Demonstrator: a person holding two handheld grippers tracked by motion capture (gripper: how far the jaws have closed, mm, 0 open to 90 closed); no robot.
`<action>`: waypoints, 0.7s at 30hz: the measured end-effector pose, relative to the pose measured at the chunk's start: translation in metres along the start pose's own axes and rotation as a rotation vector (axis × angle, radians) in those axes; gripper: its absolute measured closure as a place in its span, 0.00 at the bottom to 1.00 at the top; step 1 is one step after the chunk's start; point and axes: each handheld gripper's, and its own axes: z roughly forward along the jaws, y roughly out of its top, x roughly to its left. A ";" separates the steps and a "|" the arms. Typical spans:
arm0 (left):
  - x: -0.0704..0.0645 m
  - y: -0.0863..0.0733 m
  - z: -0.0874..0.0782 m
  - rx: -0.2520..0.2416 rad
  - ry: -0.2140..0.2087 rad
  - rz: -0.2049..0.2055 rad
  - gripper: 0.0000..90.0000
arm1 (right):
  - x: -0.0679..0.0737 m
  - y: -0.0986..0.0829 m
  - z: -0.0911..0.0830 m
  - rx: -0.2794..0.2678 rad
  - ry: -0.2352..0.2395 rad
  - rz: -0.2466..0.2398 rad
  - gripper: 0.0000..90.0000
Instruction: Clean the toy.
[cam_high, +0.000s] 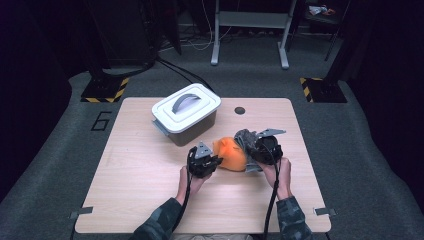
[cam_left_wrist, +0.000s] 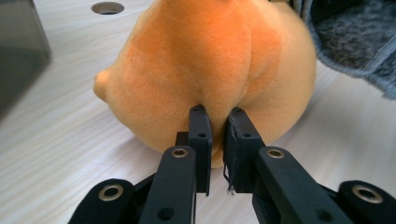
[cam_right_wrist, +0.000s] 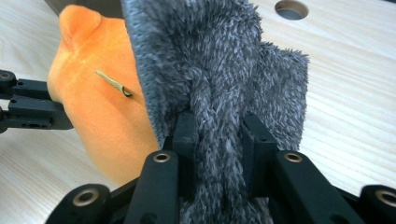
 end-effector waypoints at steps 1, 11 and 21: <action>0.000 0.000 0.000 -0.004 -0.005 -0.017 0.91 | 0.000 0.000 -0.002 -0.006 -0.003 0.009 0.79; -0.009 0.014 -0.012 -0.017 -0.050 -0.058 0.93 | 0.022 0.016 -0.021 -0.056 0.051 -0.073 0.79; -0.004 0.009 -0.009 0.013 -0.027 -0.048 0.91 | 0.041 0.026 0.003 -0.009 0.044 -0.119 0.77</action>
